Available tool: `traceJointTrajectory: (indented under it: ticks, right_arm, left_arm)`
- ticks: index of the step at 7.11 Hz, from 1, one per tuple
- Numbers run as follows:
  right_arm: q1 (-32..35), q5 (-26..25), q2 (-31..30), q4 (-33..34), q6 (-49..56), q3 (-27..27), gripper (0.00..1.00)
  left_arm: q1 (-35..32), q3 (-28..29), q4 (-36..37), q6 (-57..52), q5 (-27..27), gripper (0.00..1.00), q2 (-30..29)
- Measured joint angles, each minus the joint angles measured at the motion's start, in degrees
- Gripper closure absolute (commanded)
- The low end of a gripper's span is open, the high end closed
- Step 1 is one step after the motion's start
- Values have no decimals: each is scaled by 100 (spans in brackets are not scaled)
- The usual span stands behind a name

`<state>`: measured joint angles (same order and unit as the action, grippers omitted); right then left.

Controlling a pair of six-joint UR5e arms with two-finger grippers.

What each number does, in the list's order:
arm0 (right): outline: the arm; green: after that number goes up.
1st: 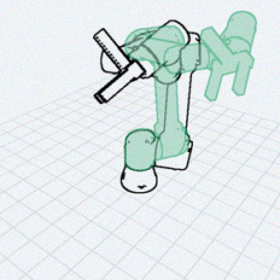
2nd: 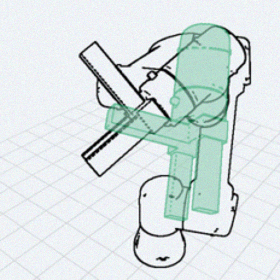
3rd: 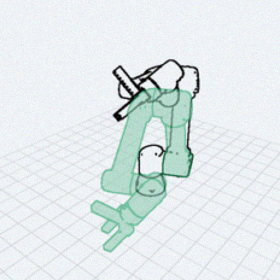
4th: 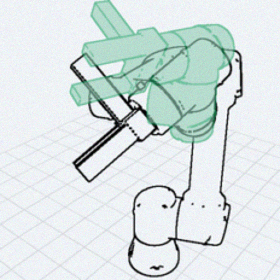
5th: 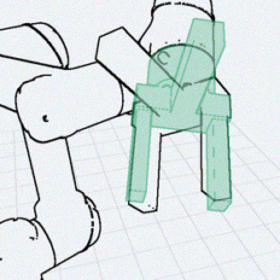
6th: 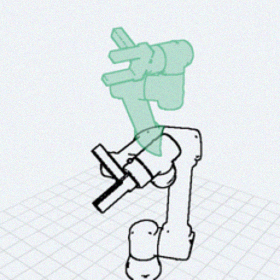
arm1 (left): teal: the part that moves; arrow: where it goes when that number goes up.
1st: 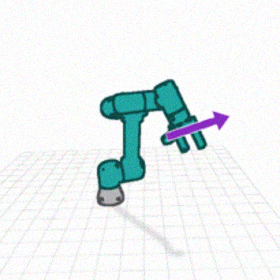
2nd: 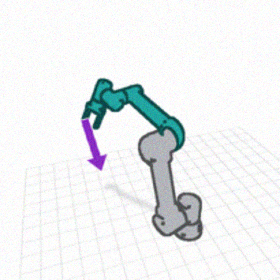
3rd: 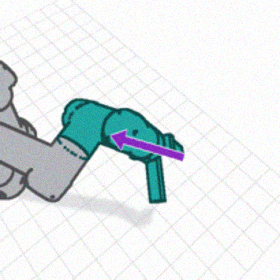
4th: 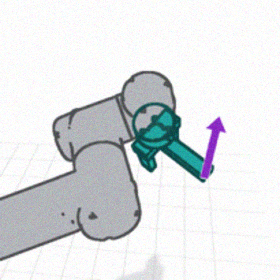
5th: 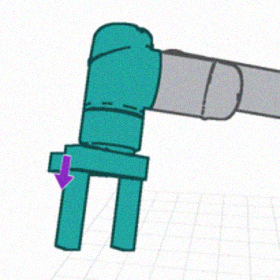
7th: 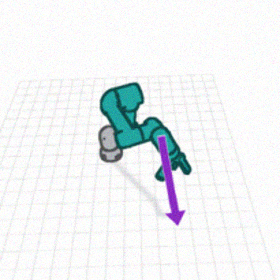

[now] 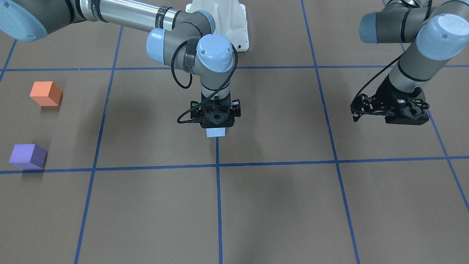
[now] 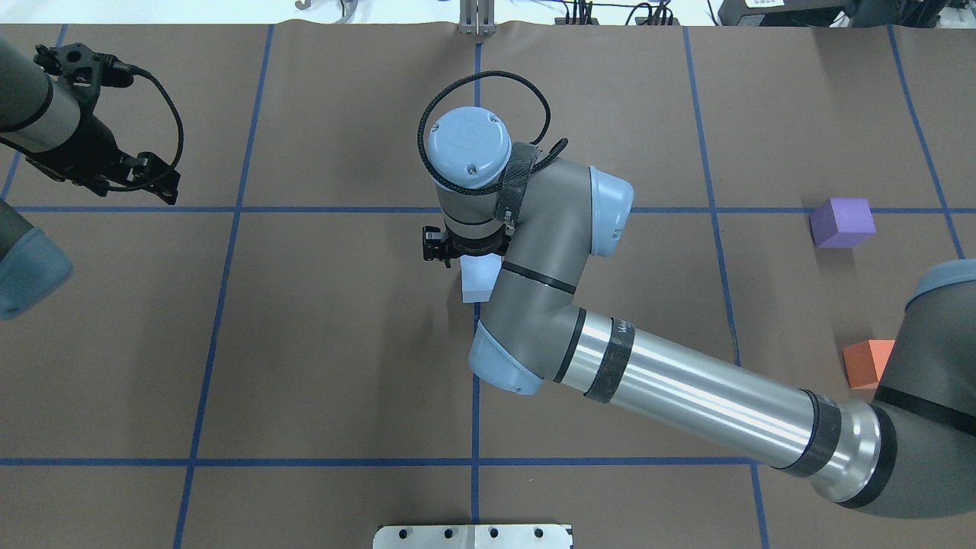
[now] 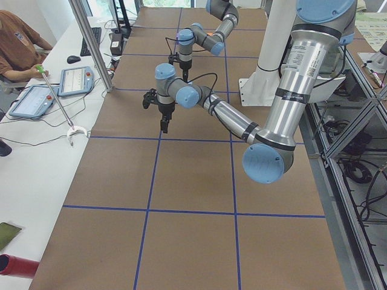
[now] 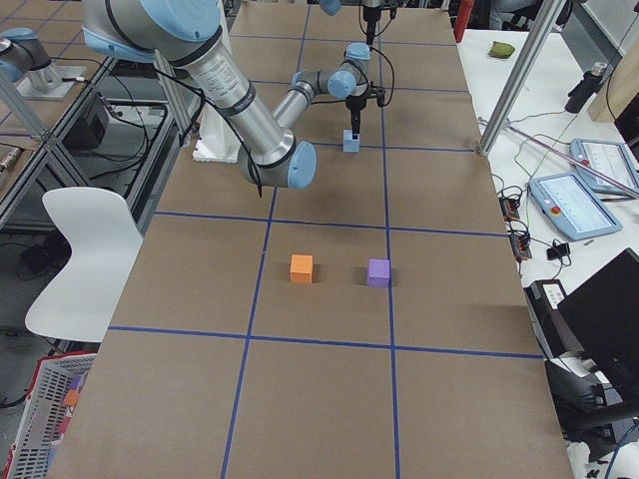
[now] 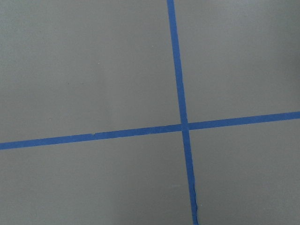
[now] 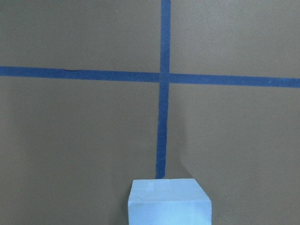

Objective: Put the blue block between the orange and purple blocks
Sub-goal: 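Close the right gripper on the light blue cube and lift it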

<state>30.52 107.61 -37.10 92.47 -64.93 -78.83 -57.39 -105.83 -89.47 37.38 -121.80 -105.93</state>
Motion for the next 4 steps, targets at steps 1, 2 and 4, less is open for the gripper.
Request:
traceJointTrajectory:
  ticks: [1,2,4]
  right_arm:
    - [-30,-7,2,-13,12,87,0]
    - [-76,-40,-4,-28,22,154,0]
    - [-156,-154,-21,-382,29,374,70]
  left_arm:
    - [-19,11,0,-25,9,0,16]
    - [-49,6,-4,-69,22,0,54]
    - [-178,-40,-28,-118,40,0,164]
